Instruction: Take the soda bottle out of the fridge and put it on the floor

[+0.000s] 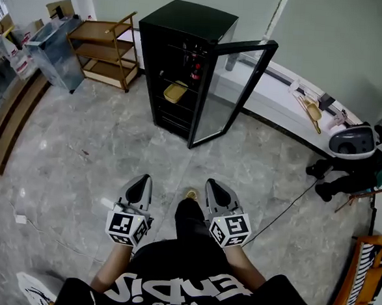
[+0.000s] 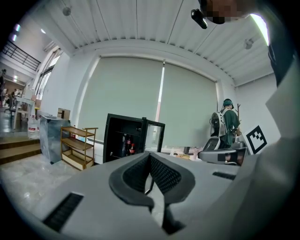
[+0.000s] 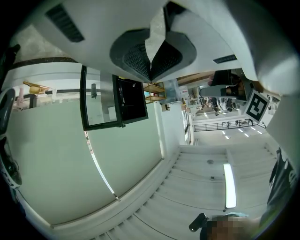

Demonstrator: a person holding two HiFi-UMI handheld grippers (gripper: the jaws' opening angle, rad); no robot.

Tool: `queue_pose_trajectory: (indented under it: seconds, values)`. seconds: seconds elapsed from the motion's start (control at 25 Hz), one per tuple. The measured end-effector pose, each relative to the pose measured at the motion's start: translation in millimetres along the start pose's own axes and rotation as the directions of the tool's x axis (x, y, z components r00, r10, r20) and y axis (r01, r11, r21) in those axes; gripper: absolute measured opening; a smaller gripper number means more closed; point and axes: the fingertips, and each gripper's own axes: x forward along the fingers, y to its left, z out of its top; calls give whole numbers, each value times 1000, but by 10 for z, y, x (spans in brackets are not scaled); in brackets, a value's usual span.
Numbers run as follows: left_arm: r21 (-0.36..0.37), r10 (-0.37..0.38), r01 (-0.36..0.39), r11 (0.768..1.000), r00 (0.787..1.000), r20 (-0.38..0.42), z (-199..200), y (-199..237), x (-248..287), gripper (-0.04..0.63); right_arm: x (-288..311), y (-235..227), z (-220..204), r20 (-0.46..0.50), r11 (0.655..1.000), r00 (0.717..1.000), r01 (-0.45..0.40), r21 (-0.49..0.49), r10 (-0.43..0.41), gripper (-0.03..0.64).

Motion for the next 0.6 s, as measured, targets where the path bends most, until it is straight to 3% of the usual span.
queue_pose_trajectory:
  seconds: [0.6]
  values:
    - [1,49,-49,999,998,29,552,391,1796,6,1399,-1213,675,9,998,998,-61,-27,61,23]
